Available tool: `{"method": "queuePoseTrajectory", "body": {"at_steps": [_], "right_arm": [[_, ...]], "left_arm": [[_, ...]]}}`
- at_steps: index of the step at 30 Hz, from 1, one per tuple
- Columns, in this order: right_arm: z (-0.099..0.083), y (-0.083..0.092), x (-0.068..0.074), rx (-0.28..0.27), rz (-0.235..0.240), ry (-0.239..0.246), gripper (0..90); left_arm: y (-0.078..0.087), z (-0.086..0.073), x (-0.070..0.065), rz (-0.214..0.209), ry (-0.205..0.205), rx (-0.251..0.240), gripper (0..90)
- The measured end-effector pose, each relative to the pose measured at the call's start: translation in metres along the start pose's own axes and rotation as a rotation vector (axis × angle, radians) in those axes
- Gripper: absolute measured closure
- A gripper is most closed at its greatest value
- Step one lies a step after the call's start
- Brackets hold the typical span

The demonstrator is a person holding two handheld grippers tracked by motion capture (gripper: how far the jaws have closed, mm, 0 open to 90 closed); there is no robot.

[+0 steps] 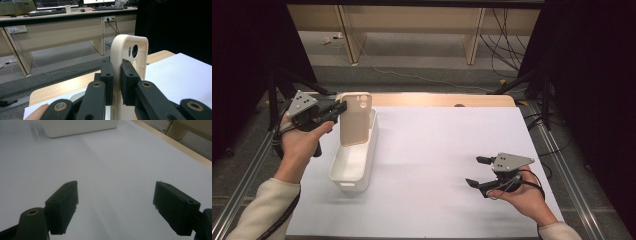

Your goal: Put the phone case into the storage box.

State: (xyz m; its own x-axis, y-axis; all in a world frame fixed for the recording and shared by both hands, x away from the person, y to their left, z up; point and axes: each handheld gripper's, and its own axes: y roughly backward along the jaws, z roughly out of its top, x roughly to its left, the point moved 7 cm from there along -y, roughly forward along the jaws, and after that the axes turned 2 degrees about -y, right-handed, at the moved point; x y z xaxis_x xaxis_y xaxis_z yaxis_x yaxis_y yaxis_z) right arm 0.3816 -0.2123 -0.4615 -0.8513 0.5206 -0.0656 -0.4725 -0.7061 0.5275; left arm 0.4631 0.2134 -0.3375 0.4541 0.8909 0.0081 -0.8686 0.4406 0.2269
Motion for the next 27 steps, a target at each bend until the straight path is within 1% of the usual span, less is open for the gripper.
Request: {"method": "queuePoseTrajectory", "body": {"at_steps": [17,27], "right_arm": [[-0.0002,-0.0002,0.0001,0.001,0.000,-0.001,21.5],[-0.0003,-0.0003,0.0000,0.002,0.000,-0.001,21.6]], "left_arm": [[-0.0042,-0.0016,0.0068,0.012,-0.023,0.005,81.8],[-0.0066,-0.0012,0.0098,0.015,-0.024,0.003,81.8]]}}
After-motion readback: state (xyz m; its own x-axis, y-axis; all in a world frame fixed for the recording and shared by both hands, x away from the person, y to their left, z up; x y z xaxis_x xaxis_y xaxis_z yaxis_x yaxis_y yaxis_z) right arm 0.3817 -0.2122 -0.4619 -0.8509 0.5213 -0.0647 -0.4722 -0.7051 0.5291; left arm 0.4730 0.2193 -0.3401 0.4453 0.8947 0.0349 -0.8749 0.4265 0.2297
